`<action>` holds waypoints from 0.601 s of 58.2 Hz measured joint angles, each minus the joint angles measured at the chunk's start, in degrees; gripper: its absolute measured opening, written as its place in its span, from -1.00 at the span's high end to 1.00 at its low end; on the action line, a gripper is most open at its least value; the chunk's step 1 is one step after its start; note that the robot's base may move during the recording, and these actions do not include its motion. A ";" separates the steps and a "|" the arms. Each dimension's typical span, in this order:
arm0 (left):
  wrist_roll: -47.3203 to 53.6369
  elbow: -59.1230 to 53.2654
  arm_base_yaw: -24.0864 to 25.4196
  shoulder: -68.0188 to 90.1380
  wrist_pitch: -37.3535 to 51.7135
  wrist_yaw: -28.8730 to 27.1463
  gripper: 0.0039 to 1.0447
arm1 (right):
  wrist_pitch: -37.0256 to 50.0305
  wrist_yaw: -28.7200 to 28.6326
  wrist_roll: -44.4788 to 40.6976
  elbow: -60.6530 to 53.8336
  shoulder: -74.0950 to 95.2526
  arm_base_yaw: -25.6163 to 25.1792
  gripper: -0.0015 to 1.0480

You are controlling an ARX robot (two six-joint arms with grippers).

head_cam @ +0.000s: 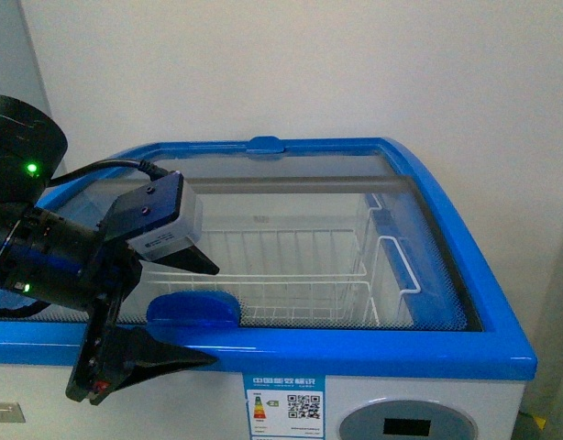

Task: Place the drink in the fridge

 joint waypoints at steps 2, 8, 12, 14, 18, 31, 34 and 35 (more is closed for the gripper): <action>-0.02 0.81 -0.09 0.50 -0.61 0.02 -0.86 | 0.00 0.00 0.00 0.00 0.00 0.00 0.31; -0.94 2.95 -0.57 1.75 -1.31 0.66 -0.86 | 0.00 0.00 0.00 0.00 0.00 0.00 0.31; -1.75 4.11 -0.81 2.49 -1.64 0.87 -0.86 | 0.00 0.00 0.00 0.00 0.00 0.00 0.31; -2.19 5.31 -0.85 2.89 -2.99 0.85 -0.86 | 0.00 0.00 0.00 0.00 0.00 0.00 0.31; -4.48 7.58 -0.83 3.34 -6.08 1.97 -0.86 | 0.00 0.00 0.00 0.00 0.00 0.00 0.31; -7.56 16.57 1.66 0.98 -18.80 2.08 -0.85 | 0.00 0.42 0.00 0.00 -0.04 0.02 0.31; -7.52 17.00 2.19 0.61 -19.91 1.81 -0.85 | 0.00 -0.02 0.00 0.00 -0.04 0.07 0.31; -7.50 17.00 2.34 0.59 -20.04 1.70 -0.85 | 0.00 -0.07 0.00 0.00 -0.04 0.07 0.31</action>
